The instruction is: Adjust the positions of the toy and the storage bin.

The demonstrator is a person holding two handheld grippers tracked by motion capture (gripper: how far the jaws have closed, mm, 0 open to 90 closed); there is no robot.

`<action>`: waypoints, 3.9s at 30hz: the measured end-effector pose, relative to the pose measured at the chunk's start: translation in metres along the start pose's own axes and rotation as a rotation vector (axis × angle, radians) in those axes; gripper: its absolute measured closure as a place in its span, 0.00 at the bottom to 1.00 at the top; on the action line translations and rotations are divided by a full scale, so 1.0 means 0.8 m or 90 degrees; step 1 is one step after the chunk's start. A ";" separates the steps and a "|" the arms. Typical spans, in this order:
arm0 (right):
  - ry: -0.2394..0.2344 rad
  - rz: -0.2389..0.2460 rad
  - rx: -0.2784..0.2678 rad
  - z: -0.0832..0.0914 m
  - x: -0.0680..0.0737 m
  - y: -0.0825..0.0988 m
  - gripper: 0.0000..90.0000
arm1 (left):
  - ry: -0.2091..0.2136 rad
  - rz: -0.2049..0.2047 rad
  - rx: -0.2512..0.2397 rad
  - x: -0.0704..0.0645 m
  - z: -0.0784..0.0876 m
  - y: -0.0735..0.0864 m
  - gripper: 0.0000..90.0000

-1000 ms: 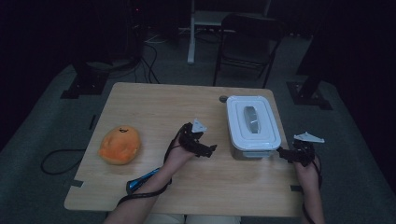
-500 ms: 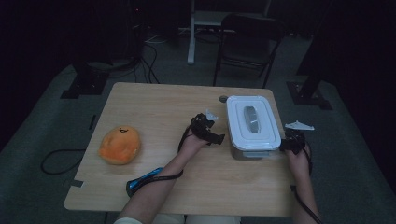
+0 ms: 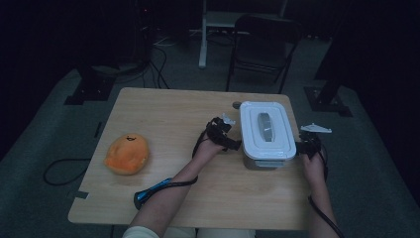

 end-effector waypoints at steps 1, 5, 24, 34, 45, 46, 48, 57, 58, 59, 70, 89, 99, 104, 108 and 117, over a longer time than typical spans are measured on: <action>0.000 0.000 0.000 0.000 0.000 0.000 0.24 | 0.000 0.000 0.000 0.000 0.000 0.000 0.00; -0.031 0.014 0.007 -0.003 0.009 -0.001 0.26 | -0.018 -0.008 0.004 0.000 0.005 0.004 0.00; -0.095 0.098 -0.017 -0.005 0.066 -0.009 0.30 | -0.040 -0.034 0.022 -0.011 0.050 0.066 0.01; -0.143 0.166 -0.016 0.005 0.101 0.001 0.30 | -0.030 -0.041 0.028 -0.036 0.075 0.111 0.00; -0.193 0.227 -0.017 0.005 0.127 0.002 0.30 | -0.037 -0.022 0.047 -0.056 0.091 0.145 0.00; -0.206 0.246 -0.015 0.006 0.136 0.000 0.30 | -0.035 -0.023 0.046 -0.062 0.096 0.155 0.00; -0.210 0.249 -0.014 0.005 0.138 0.000 0.30 | -0.031 -0.027 0.048 -0.065 0.098 0.160 0.00; -0.193 0.161 0.013 0.002 0.122 0.004 0.20 | 0.011 -0.043 0.030 -0.084 0.088 0.171 0.00; -0.193 0.161 0.013 0.002 0.122 0.004 0.20 | 0.014 -0.048 0.034 -0.087 0.081 0.172 0.00; -0.159 0.132 0.001 0.013 0.105 0.004 0.20 | 0.016 -0.048 0.035 -0.088 0.080 0.172 0.00; -0.133 0.039 -0.115 0.117 0.063 -0.017 0.14 | 0.031 -0.076 0.033 -0.104 0.071 0.158 0.00; -0.178 0.136 -0.119 0.191 0.191 -0.016 0.16 | 0.030 -0.099 0.052 -0.100 0.058 0.201 0.00; -0.181 0.176 -0.067 0.169 0.237 -0.010 0.24 | 0.029 -0.109 0.039 -0.101 0.054 0.206 0.00; -0.175 0.185 -0.034 0.154 0.250 -0.008 0.33 | 0.030 -0.109 0.039 -0.101 0.054 0.206 0.00; -0.187 0.194 -0.021 0.150 0.259 -0.008 0.40 | 0.030 -0.109 0.039 -0.101 0.054 0.206 0.00; -0.179 0.191 0.003 0.146 0.262 -0.010 0.51 | 0.030 -0.108 0.039 -0.101 0.054 0.206 0.00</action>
Point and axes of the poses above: each handheld gripper's, and its own axes: z roughly backward along the jaws, y roughly out of its underside, x roughly to its left, the point moved 7 cm from there along -z, roughly forward along the jaws, and after that the axes turned 15 degrees about x, right-handed, at the moved point
